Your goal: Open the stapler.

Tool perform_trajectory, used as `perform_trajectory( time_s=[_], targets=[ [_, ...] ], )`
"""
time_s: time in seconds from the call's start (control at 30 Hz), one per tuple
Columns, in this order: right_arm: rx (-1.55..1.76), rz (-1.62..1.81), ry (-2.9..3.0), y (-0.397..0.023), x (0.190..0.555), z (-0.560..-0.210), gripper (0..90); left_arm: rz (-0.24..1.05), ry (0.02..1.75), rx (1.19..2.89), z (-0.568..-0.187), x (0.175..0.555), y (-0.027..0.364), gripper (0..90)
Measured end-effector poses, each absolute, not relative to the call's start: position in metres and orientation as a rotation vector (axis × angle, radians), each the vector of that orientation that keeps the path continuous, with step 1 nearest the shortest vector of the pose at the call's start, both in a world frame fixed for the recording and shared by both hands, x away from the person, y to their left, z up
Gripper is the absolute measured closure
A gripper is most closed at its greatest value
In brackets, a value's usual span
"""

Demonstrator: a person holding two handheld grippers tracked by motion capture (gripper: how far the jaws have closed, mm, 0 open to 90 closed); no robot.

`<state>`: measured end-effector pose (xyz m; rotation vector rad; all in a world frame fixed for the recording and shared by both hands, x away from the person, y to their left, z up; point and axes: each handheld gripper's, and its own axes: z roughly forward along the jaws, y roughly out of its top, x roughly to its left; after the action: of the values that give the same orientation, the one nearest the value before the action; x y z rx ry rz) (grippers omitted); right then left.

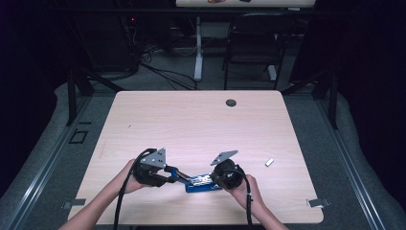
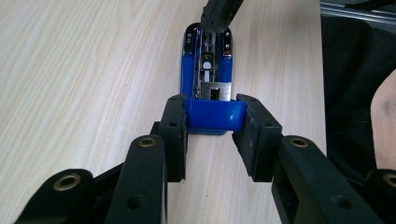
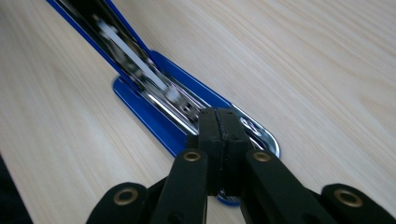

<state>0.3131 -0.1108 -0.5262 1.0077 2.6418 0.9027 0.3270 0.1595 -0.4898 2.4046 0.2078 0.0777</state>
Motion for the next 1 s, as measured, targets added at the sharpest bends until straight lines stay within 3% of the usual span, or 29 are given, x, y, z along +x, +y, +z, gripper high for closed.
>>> perform_trajectory(
  time_s=[0.37, 1.0],
  targets=[
    [0.882, 1.154, 2.659, -0.053, 0.317, -0.516, 90.0, 0.071, 0.201, 2.402, -0.490, 0.328, 0.160, 66.2],
    [0.757, 1.115, 2.691, -0.054, 0.311, -0.517, 90.0, 0.065, 0.208, 2.405, -0.490, 0.330, 0.160, 65.8]
  ],
)
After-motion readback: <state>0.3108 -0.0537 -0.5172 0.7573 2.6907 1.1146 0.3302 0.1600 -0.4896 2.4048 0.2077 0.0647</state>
